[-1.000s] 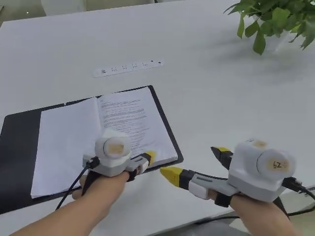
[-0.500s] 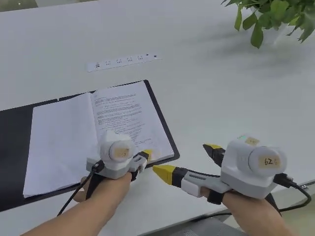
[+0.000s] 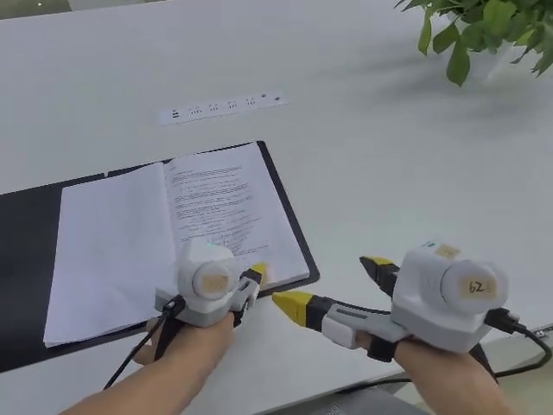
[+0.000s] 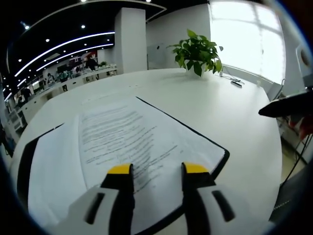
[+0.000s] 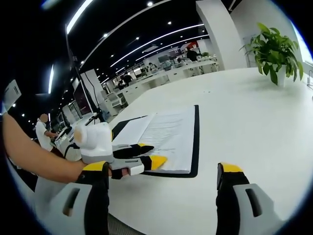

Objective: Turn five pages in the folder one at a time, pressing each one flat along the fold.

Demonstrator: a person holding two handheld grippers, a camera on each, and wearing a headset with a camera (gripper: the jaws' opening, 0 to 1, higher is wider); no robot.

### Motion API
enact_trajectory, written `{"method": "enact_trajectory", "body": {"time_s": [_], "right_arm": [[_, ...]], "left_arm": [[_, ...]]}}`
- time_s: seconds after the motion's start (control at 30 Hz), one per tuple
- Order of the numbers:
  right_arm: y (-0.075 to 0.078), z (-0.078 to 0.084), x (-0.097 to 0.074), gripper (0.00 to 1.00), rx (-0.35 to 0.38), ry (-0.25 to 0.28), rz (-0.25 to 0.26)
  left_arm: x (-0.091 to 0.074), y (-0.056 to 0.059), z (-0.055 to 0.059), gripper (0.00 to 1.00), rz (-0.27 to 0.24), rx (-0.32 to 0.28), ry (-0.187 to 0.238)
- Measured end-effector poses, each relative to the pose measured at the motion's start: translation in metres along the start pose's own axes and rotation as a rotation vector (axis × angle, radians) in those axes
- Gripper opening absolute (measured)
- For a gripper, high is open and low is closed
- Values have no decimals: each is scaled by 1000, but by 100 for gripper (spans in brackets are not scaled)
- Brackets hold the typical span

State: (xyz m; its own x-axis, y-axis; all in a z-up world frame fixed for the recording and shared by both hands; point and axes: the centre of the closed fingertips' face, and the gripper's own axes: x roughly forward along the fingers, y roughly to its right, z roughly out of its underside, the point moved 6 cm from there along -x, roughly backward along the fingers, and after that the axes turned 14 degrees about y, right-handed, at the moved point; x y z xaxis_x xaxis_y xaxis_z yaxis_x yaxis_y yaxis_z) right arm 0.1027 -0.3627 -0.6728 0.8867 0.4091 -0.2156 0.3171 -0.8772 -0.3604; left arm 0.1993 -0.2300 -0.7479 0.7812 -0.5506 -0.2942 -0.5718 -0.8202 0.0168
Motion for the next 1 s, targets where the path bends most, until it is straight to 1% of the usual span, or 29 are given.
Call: {"method": "enact_trajectory", "body": {"time_s": [0.1, 0.17, 0.23, 0.33, 0.37, 0.4, 0.43, 0.47, 0.5, 0.57, 0.6, 0.63, 0.67, 0.73, 0.83, 1.0], "right_arm": [[-1, 0, 2, 91, -1, -5, -3], [-2, 0, 4, 91, 0, -7, -9], [-3, 0, 5, 91, -2, -9, -13], [-3, 1, 7, 90, -4, -14, -17], [-3, 1, 7, 90, -3, -16, -17], [-3, 1, 7, 90, -3, -18, -18], [-3, 2, 8, 90, -2, -18, -19], [-3, 2, 9, 90, -1, -19, -20], [-3, 2, 10, 89, 0, -21, -21], [-3, 4, 13, 89, -1, -27, -26], [-3, 4, 15, 88, 0, -30, -31], [-3, 3, 17, 87, -2, -30, -34], [-4, 2, 20, 86, -7, -25, -41], [-5, 1, 26, 83, -9, -22, -51], [-5, 3, 38, 74, 2, -28, -69], [-3, 9, 55, 61, 78, -49, -78]], "left_arm": [[0, -2, 0, 34, -4, -7, 6], [0, -4, -1, 27, -7, 0, 14], [0, -4, -1, 26, -9, -4, 10], [0, -6, -1, 17, -25, -12, 14], [0, -9, -2, 14, -29, -9, 12], [0, -14, -1, 9, -54, -12, 5], [1, -15, -1, 7, -36, -2, 5], [1, -13, -1, 7, -27, 16, 2], [1, -13, -1, 7, -30, 10, 2], [1, -14, -1, 4, -39, -23, 6], [0, -15, 0, 3, -54, -55, 5], [0, -17, 0, 1, -55, -49, 5], [2, -15, 0, 1, -50, -64, 7], [2, -16, 1, 1, -49, -52, 9], [2, -16, 1, 1, -43, -50, 12], [3, -15, 2, 1, -41, -49, 15]]}}
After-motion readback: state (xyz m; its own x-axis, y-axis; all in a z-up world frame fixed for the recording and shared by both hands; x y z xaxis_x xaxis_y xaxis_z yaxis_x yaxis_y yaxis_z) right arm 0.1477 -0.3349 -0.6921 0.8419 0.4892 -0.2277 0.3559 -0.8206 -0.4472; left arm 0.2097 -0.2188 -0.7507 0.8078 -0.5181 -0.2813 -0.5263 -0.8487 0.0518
